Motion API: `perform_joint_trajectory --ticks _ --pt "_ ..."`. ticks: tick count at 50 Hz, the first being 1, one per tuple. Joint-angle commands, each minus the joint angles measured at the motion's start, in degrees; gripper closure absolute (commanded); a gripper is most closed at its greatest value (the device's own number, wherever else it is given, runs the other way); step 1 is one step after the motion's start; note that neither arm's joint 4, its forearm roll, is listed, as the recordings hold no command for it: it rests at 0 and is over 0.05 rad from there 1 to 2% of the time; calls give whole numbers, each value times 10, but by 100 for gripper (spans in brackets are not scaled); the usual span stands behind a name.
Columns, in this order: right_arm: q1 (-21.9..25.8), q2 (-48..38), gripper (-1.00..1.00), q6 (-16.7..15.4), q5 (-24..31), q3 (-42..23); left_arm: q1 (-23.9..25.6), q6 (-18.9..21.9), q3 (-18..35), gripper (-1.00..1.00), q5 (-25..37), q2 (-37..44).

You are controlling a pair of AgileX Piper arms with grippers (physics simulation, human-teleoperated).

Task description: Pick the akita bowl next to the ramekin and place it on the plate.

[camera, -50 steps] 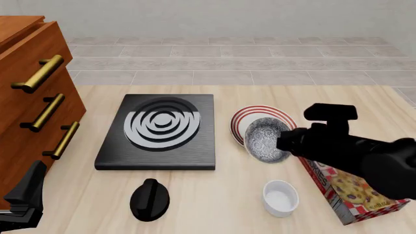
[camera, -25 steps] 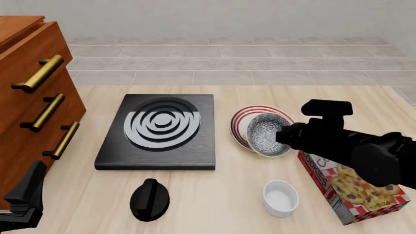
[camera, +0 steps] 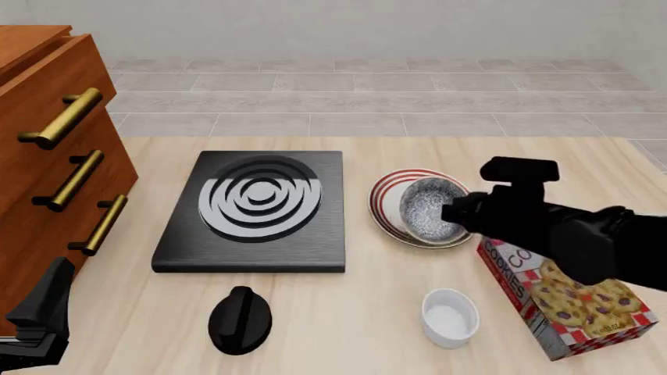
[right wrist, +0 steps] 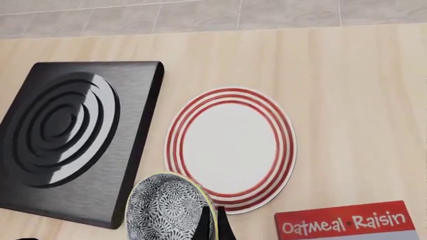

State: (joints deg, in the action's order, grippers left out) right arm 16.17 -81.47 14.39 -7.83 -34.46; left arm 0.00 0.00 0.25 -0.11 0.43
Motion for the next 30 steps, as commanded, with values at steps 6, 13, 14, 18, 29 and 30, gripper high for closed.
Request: perform_joint_trajectory --ticks 6,13,14,18,29,30 --pt "-12 -39 100 -1 -23 -20 0 0 0 -100 0 0" --pt "-16 -58 100 -3 -35 -26 0 0 0 -100 0 0" --pt "-17 -61 100 -4 -36 -28 0 0 0 -100 0 0" --pt "-21 -64 100 -9 -36 -32 0 0 0 -100 0 0" --pt "-22 -81 100 -13 -40 -49 0 0 0 -100 0 0" --pt "-23 -82 100 -14 -40 -51 0 0 0 -100 0 0"
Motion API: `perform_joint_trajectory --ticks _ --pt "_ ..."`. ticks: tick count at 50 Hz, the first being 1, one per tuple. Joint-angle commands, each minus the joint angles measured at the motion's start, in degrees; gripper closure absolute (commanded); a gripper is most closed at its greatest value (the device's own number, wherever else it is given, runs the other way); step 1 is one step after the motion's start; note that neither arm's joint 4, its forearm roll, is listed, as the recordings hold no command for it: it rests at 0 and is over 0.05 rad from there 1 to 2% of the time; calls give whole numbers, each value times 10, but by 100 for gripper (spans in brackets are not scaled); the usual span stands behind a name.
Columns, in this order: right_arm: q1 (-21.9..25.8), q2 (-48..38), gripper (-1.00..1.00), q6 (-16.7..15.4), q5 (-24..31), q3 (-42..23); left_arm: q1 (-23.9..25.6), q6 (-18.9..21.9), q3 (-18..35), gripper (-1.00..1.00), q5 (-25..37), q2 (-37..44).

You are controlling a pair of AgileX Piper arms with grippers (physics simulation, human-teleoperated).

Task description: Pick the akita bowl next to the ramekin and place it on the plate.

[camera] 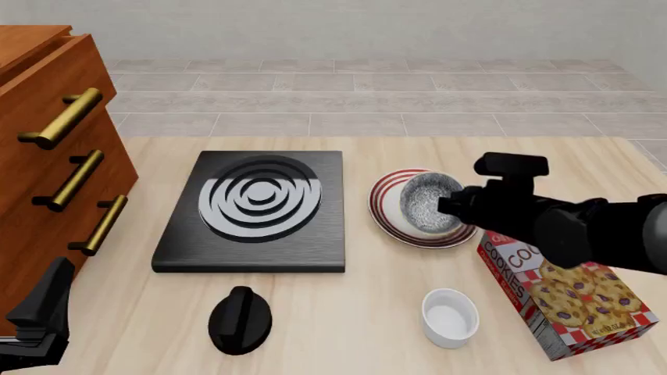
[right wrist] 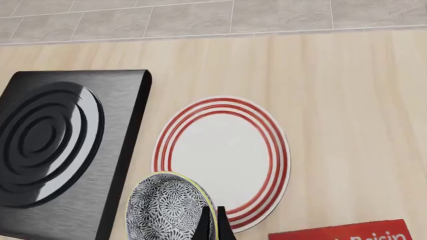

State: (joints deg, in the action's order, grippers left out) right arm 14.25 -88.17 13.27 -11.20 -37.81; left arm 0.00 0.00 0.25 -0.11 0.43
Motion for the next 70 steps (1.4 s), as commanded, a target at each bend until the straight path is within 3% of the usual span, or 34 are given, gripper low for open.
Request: perform_joint_trajectory --ticks 1,70 --pt "-4 -16 100 -3 -6 -19 0 0 0 -100 0 0" --pt "-32 -146 100 -41 -41 -89 0 0 0 -100 0 0"
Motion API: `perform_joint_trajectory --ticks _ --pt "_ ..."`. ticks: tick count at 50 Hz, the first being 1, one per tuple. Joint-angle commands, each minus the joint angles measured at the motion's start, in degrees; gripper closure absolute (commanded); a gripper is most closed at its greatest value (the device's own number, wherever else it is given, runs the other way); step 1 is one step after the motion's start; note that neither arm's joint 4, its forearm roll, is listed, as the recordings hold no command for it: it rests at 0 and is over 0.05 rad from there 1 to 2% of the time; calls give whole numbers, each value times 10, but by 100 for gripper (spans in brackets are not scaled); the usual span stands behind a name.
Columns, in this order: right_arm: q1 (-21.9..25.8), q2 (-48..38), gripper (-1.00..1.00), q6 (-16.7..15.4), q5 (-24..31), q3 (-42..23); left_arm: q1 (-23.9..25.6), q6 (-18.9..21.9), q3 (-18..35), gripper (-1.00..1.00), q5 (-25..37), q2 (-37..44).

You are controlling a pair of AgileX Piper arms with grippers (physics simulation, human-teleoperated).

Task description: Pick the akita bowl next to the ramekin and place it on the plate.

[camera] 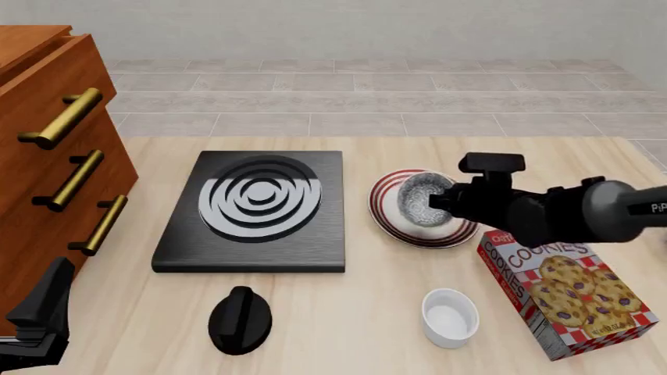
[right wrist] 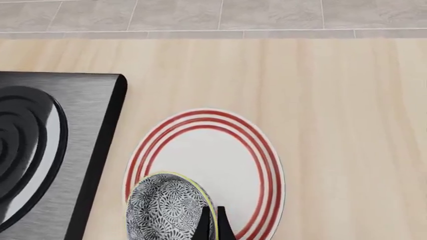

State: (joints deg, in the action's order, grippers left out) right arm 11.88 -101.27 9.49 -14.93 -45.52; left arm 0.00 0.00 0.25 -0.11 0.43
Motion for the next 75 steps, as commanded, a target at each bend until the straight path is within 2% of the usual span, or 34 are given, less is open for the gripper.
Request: perform_joint_trajectory --ticks 1,64,65,75 --pt "-10 -19 100 -4 -5 -14 0 0 0 -100 0 0" --pt "-8 -69 100 -3 -19 -36 0 0 0 -100 0 0" --pt "-8 -69 -100 -3 -19 -36 0 0 0 -100 0 0" --pt "-8 -68 -100 -7 -19 -36 0 0 0 -100 0 0"
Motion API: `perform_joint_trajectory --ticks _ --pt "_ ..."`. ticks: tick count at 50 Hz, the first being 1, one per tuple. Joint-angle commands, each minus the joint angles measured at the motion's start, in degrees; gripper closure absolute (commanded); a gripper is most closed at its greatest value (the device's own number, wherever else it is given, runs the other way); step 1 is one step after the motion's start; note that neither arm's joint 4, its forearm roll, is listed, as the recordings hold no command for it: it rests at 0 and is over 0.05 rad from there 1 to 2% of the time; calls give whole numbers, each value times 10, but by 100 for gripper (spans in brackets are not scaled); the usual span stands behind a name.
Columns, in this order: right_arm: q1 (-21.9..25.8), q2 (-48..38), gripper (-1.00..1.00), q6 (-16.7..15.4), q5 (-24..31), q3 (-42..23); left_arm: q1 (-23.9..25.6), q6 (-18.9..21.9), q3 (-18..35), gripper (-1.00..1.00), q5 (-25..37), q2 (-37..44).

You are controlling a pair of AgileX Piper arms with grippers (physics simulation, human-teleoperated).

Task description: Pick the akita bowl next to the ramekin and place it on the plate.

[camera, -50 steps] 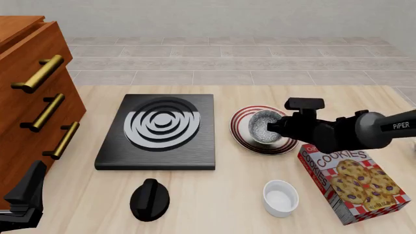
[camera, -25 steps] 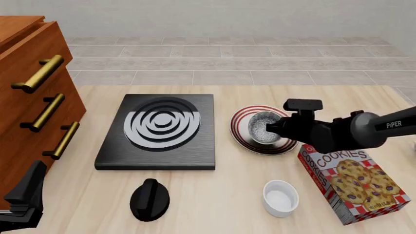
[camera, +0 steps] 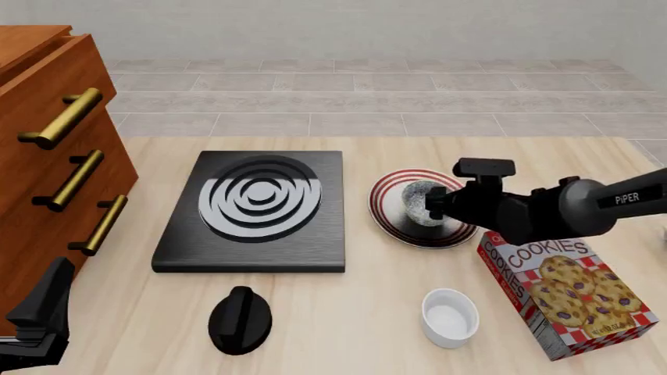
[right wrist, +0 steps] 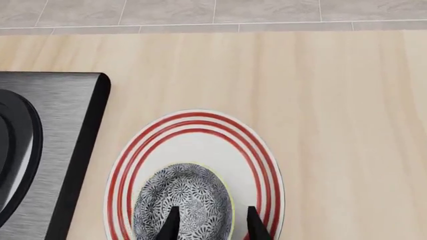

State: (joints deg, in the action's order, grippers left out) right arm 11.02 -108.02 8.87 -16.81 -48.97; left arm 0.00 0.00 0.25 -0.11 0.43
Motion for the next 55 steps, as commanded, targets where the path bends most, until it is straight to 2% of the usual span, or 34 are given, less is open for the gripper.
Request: perform_joint_trajectory --ticks 1,27,55 --pt "1 0 -100 -1 0 -1 0 0 0 -100 0 0" --pt "-5 21 -100 -1 17 -8 0 0 0 -100 0 0" --pt "-3 98 -100 2 42 18 0 0 0 -100 0 0"
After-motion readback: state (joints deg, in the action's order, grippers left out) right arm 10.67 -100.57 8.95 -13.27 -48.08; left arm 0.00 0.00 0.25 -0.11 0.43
